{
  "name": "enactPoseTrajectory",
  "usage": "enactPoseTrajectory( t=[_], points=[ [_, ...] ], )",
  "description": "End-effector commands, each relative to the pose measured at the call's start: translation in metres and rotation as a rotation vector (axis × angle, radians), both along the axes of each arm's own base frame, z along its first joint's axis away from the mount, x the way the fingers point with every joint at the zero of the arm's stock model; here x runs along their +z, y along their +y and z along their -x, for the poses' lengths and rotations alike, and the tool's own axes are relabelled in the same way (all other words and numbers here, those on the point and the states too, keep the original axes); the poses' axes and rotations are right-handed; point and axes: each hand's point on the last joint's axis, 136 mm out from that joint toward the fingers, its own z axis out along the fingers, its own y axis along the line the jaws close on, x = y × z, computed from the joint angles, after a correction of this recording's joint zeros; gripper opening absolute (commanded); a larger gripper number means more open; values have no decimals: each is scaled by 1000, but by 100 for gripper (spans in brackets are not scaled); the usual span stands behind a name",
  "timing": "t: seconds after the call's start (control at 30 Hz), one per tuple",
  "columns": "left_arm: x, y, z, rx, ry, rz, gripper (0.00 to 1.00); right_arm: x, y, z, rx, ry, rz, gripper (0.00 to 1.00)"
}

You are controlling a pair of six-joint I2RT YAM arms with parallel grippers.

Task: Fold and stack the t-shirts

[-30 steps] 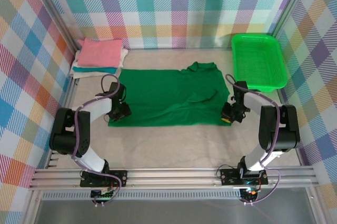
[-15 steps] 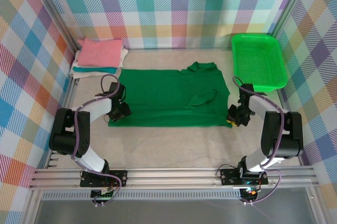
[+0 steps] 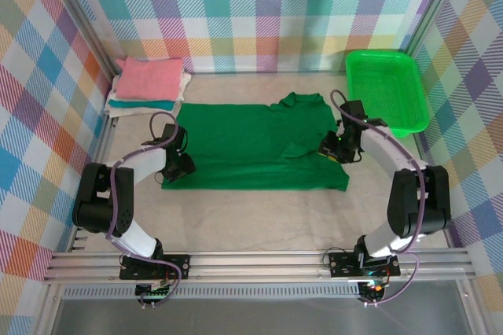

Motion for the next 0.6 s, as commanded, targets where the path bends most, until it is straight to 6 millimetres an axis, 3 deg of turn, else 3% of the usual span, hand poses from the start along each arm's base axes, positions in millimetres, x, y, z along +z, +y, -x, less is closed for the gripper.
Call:
enactPoseTrajectory(
  t=[0.0, 0.27, 0.43, 0.57],
  points=[
    [-30, 11, 34, 9, 140, -24, 46, -11, 17, -22, -25, 33, -84, 41],
    [-30, 10, 33, 9, 133, -19, 47, -37, 27, -56, -56, 68, -98, 39],
    [-30, 9, 32, 7, 132, -11, 47, -36, 33, -75, -66, 38, -119, 14],
    [-29, 8, 30, 6, 130, -9, 47, -25, 37, -85, -73, 6, -125, 2]
  ],
)
